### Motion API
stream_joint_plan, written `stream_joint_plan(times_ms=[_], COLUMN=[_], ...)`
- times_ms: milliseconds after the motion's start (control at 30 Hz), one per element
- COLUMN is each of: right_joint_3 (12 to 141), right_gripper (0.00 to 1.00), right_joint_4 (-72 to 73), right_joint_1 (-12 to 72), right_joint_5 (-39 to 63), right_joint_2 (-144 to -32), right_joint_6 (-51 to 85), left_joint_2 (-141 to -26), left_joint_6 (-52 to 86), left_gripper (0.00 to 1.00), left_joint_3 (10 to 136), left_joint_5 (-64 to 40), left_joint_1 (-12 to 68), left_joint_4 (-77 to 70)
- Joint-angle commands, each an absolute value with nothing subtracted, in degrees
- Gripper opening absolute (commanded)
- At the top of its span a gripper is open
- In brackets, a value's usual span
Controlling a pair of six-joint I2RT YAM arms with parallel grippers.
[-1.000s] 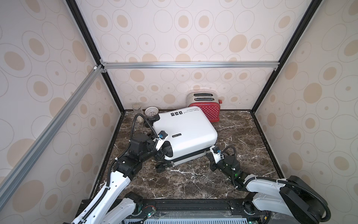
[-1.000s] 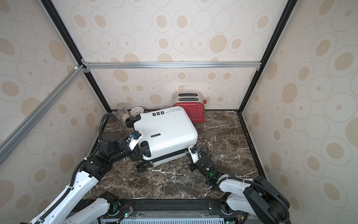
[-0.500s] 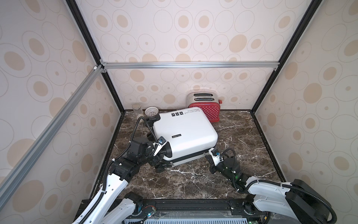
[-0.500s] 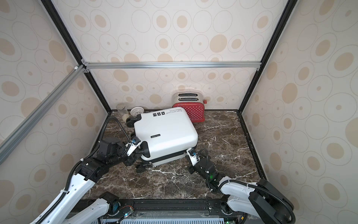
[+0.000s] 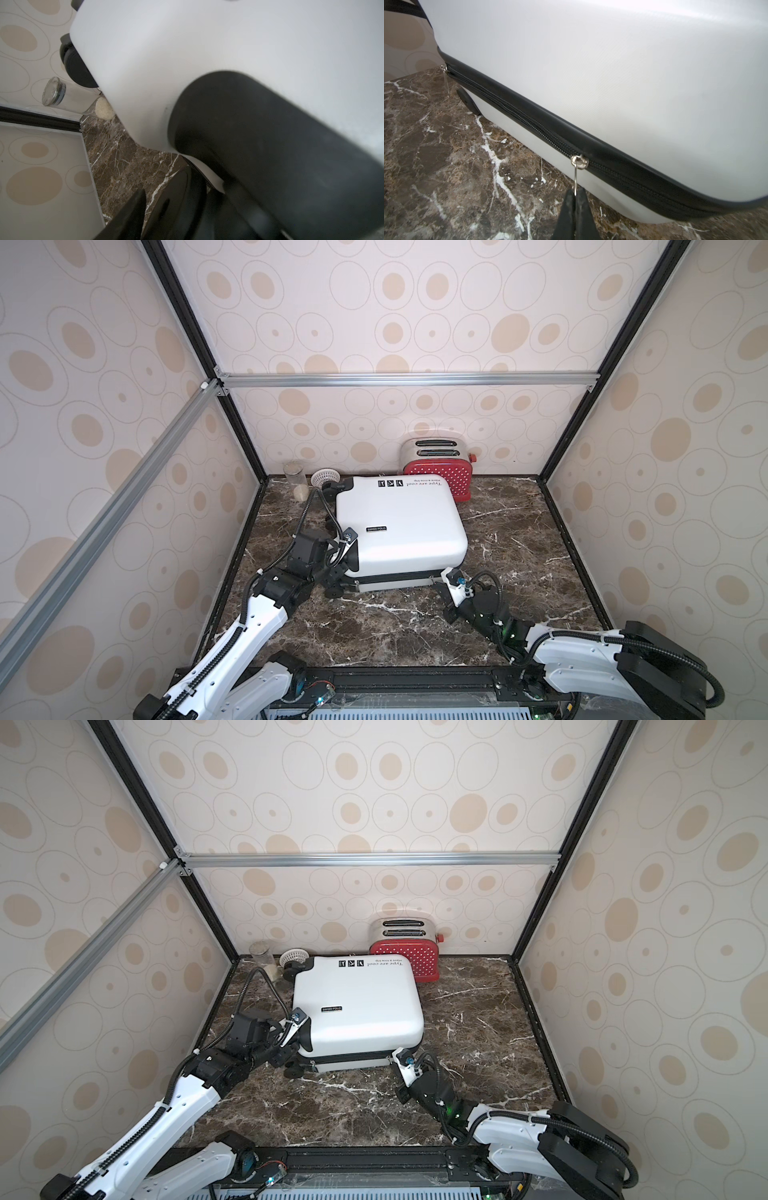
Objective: Open the suitcase zippers
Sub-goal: Unzip the zipper on the suitcase.
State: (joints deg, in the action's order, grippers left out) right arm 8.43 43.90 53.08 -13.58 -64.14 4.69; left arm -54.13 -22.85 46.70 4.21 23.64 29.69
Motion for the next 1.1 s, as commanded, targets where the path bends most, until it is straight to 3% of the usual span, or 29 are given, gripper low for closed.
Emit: stream_joint_plan(times_ms=[0, 67, 300, 467, 833, 1067], right_joint_3=[7.3, 7.1, 8.7, 6.9, 10.0, 14.4], right_gripper=[0.0, 0.0, 0.0, 0.0, 0.0, 0.0], right_joint_4=[48.3, 48.3, 43.5, 45.6, 34.9, 35.8], right_joint_1=[54.2, 54.2, 54.2, 53.9, 40.9, 30.6], right_joint_5=[-17.1, -18.6, -12.0, -18.7, -18.6, -10.1], right_joint_2=[-64.3, -63.8, -63.6, -62.8, -58.3, -63.5], right_joint_6=[6.8, 6.9, 4.5, 6.5, 12.4, 12.7], left_joint_2=[-53.4, -52.4, -54.2, -54.7, -50.6, -49.9], left_joint_6=[-18.3, -17.7, -15.4, -15.0, -16.2, -17.4], left_gripper=[0.64, 0.63, 0.44, 0.32, 0.3, 0.3], left_joint_3=[48.0, 47.2, 46.9, 47.3, 46.1, 45.8], left_joint_5=[3.5, 6.0, 15.3, 15.1, 13.0, 8.5], left_joint_1=[23.4, 23.3, 21.5, 19.8, 18.1, 18.1], left_joint_4=[23.2, 22.4, 21.8, 21.4, 21.7, 22.0])
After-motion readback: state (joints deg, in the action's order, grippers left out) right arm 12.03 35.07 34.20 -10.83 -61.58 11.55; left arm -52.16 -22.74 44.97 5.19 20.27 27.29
